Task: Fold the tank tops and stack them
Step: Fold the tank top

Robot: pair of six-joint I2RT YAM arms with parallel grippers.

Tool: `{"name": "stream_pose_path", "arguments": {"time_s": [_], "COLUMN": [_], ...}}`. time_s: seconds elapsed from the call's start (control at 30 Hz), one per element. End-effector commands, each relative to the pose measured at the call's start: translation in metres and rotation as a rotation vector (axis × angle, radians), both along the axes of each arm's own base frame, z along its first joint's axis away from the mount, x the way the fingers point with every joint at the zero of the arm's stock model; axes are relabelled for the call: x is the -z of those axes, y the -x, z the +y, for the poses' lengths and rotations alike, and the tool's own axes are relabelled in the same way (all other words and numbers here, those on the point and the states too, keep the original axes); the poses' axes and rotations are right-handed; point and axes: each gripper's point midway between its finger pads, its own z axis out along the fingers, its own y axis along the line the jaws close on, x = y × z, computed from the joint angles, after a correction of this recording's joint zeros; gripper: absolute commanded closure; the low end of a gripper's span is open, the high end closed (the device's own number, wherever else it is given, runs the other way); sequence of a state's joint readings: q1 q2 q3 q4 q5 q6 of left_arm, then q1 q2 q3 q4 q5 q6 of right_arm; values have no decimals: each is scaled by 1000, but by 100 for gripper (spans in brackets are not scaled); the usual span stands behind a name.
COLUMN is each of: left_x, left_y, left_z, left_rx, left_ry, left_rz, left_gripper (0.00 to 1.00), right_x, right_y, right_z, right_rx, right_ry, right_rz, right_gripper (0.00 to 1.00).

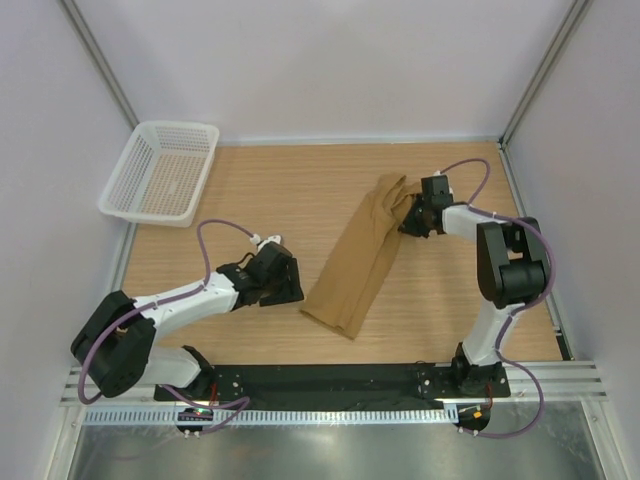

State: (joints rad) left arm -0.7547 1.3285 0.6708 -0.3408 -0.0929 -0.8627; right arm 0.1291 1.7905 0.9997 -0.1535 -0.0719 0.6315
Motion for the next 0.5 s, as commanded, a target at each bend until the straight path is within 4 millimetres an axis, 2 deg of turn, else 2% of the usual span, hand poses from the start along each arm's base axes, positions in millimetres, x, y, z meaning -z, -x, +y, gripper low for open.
{"name": "stream_pose_path", "arguments": {"time_s": [0.0,0.03,0.1,0.13,0.17,0.2,0.23,0.33,0.4,0.47], "left_x": [-20,-24,-27,-28,-29,-29,-27,-26,-25,-25], "left_y": [-21,-23,-27,-27,-27,-26,-24,-22,-21,-21], "left_z": [-2,-2,2,3,3,3,3,2,2,2], "left_rx": [-19,-20,-31,-32,-33,-34,-36,-35,-34,-33], "left_ry": [39,50,49,51,56,59,63,76,79,80], "left_rz": [-67,-73,-81,-86,-87,-87,-81,-74,-72,-76], "left_gripper": [37,37,38,38,38,37,38,38,39,39], "right_x": [16,4,6,-8,-4,-18,-22,-41,-56,-62], "right_y": [-21,-40,-54,-72,-78,-92,-96,-99,-89,-77], "right_z": [-8,-5,0,3,6,9,10,9,6,4], "right_rx": [17,15,1,-4,-19,-33,-39,-54,-57,-64], "right_ry": [50,41,27,14,13,5,5,23,32,38], "right_rz": [37,3,5,-36,-31,-57,-59,-76,-105,-105], "right_gripper": [88,90,91,87,78,58,50,41,38,37]}}
